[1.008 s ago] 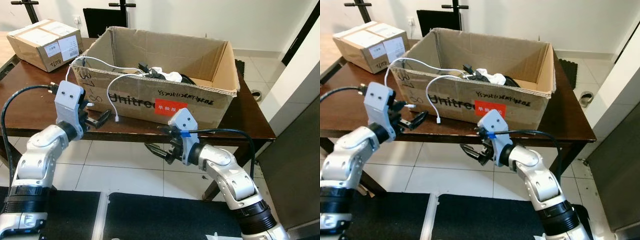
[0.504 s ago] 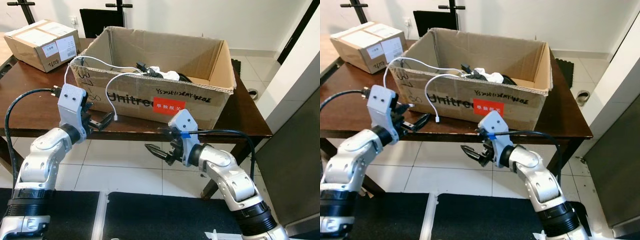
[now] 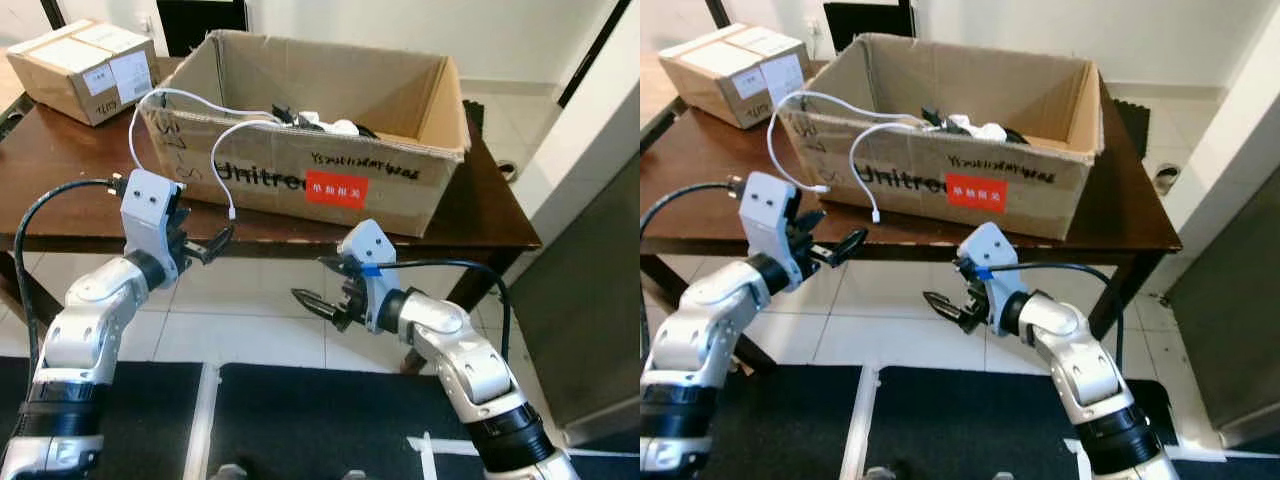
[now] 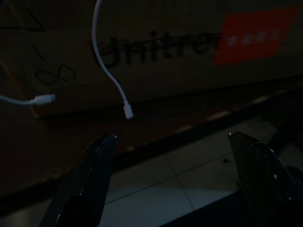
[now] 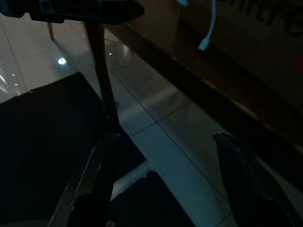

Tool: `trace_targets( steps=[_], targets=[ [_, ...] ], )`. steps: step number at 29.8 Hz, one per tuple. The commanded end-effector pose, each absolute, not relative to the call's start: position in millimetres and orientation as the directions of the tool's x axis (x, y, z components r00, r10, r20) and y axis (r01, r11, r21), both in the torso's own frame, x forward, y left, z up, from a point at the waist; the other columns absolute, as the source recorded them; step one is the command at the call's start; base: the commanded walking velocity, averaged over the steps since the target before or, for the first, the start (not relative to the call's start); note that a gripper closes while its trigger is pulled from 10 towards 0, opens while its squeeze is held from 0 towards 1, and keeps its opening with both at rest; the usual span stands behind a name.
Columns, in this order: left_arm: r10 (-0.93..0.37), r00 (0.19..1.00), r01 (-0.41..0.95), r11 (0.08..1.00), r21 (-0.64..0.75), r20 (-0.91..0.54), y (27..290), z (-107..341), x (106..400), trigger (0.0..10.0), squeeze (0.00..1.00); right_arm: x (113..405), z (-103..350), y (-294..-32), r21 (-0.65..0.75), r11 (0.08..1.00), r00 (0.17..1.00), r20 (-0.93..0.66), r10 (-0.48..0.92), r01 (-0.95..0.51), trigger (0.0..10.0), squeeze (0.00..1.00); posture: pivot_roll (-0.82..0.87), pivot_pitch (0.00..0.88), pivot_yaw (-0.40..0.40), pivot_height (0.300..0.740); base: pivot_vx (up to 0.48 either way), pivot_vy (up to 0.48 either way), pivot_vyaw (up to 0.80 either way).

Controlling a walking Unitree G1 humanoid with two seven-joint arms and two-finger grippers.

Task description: Picking trash to rubbish bin

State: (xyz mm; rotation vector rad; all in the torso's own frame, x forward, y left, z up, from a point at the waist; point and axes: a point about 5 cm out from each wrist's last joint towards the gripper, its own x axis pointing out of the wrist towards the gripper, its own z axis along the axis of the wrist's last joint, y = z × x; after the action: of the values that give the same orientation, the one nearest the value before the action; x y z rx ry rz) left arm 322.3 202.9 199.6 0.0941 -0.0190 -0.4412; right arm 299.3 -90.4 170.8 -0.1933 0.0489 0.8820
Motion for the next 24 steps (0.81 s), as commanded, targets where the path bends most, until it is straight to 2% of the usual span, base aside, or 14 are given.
trace_targets(
  steps=[1, 5, 24],
  targets=[
    [-0.437, 0.899, 0.437, 0.896, 0.081, -0.018, 199.5, 194.6, 319.4, 10.0, 0.0, 295.5, 166.7, -87.6, -0.144, 0.605, 0.621, -0.143, 0.77, -0.783, 10.0, 0.0, 0.01, 0.126, 0.009, 0.74, -0.379, 0.0, 0.0],
    [-0.435, 0.9, 0.435, 0.897, 0.082, -0.019, 199.2, 194.7, 319.3, 10.0, 0.0, 295.6, 167.1, -88.2, -0.146, 0.605, 0.622, -0.145, 0.77, -0.783, 10.0, 0.0, 0.01, 0.13, 0.007, 0.74, -0.349, 0.0, 0.0],
    [-0.411, 0.911, 0.413, 0.906, 0.092, -0.039, 203.3, 194.1, 321.1, 10.0, 0.0, 295.8, 167.4, -88.6, -0.15, 0.609, 0.627, -0.154, 0.764, -0.779, 10.0, 0.0, 0.01, 0.133, 0.005, 0.74, 0.0, 0.0, 0.0]
  ],
)
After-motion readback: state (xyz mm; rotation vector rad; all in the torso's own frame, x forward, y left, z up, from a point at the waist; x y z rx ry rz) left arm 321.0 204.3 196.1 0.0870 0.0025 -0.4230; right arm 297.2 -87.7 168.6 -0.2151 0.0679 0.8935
